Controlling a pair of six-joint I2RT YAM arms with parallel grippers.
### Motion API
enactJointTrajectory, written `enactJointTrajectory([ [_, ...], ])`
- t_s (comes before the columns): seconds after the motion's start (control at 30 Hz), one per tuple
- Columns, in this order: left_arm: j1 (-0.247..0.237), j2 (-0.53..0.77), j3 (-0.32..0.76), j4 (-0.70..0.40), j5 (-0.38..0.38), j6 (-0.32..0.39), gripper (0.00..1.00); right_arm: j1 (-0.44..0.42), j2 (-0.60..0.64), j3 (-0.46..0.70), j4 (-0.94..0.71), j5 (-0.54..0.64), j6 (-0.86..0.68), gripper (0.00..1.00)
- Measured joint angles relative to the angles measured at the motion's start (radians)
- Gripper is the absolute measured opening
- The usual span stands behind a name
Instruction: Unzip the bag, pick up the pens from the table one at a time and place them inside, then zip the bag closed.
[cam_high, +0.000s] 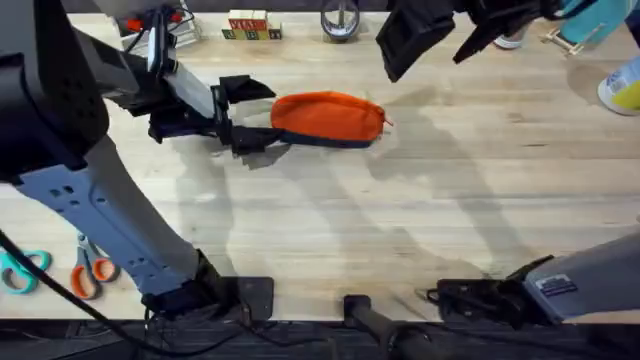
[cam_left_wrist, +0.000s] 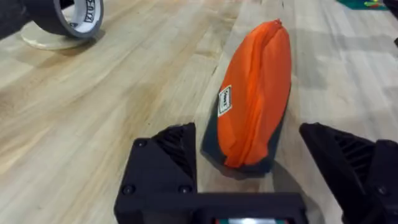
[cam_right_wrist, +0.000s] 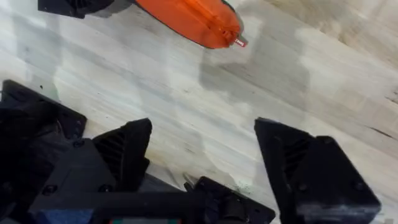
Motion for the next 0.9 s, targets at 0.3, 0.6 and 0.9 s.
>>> enactJointTrajectory([
  [0.3,0.027,-0.029,0.005,-0.143,-0.011,0.003,0.995,0.0,-0.001,0.0,0.0,0.0,-0.029,0.998],
  [0.6,0.071,-0.282,0.022,-0.336,-0.018,0.003,0.997,0.0,-0.026,0.0,-0.001,0.0,-0.041,0.998],
  [0.9,0.081,-0.464,0.022,-0.479,-0.111,-0.021,0.997,0.0,-0.027,0.0,-0.001,0.0,-0.046,0.997],
])
